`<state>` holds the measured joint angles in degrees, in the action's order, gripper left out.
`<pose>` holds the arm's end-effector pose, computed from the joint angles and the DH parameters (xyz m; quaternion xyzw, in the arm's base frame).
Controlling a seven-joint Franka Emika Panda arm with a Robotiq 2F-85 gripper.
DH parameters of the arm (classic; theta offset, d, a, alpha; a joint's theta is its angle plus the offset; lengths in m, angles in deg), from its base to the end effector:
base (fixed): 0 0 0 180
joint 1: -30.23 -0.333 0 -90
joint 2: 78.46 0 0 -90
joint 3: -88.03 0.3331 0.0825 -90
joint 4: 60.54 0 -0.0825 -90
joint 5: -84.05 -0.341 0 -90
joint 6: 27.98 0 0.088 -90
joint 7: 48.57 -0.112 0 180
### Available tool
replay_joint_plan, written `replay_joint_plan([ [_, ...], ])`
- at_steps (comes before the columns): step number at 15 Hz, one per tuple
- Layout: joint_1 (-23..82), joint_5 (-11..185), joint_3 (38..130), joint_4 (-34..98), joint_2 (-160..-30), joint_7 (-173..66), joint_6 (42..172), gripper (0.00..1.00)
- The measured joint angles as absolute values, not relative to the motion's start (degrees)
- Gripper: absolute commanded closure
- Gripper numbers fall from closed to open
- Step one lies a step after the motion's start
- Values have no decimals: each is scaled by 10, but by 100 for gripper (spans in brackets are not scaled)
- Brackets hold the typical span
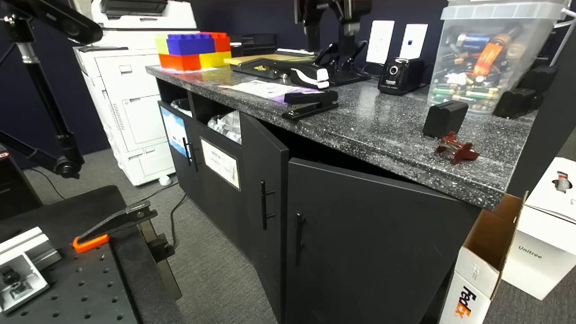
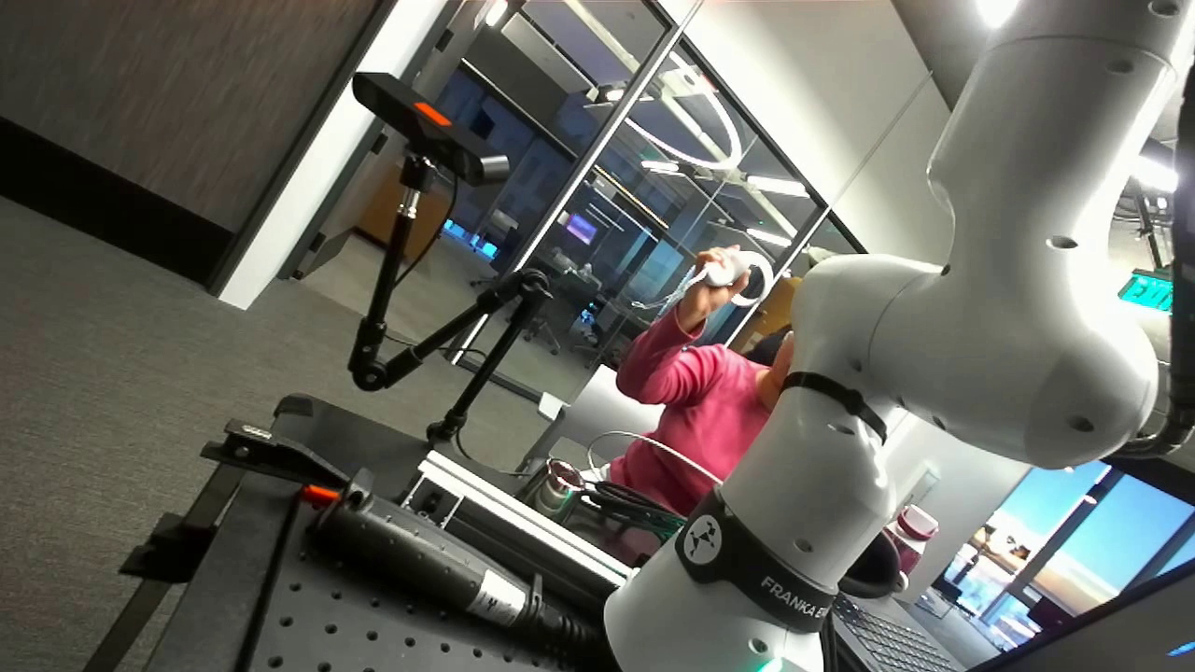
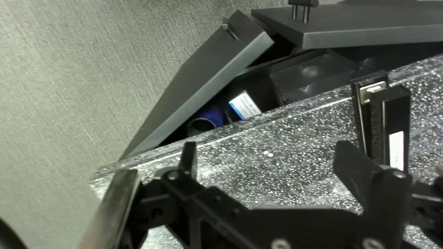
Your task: Move the spatula to the right
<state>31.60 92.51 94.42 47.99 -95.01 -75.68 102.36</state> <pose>0.5969 0.0434 0.3980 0.9867 -0.1498 0.0572 0.0280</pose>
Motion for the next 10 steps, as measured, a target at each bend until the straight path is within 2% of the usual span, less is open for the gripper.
replay_joint_plan([
  [5, 272, 870, 939, 319, -1103, -734, 1014, 0],
  [10, 249, 838, 937, 168, -1215, -715, 948, 0],
])
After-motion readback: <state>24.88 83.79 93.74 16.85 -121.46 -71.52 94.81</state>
